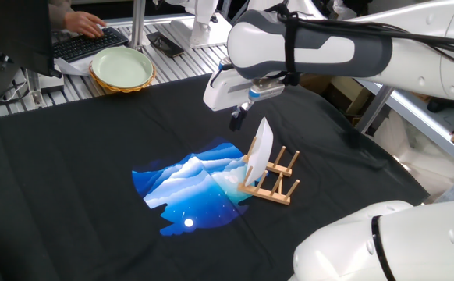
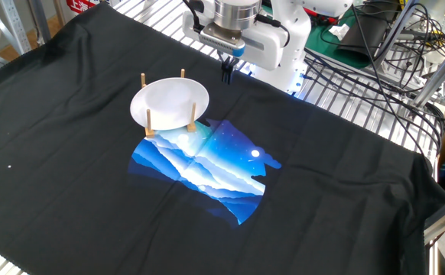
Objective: Put the dish on the dish rack
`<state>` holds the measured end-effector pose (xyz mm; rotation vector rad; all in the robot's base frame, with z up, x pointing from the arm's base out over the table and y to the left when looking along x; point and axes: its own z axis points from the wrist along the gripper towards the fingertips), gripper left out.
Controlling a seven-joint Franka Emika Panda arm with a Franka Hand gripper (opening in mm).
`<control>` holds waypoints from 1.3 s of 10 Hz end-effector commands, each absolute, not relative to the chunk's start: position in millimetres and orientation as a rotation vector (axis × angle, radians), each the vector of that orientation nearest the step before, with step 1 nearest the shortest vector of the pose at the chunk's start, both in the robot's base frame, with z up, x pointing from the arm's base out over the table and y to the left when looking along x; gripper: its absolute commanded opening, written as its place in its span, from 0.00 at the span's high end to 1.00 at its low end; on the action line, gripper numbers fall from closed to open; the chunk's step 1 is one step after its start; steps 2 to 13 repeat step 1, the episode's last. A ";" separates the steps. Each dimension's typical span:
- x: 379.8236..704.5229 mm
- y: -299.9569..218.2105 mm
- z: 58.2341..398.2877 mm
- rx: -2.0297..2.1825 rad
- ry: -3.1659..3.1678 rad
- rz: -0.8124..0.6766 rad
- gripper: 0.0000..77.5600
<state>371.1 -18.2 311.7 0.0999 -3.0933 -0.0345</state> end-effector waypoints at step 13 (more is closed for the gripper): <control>373.4 -18.7 313.5 0.101 -3.095 -0.034 0.98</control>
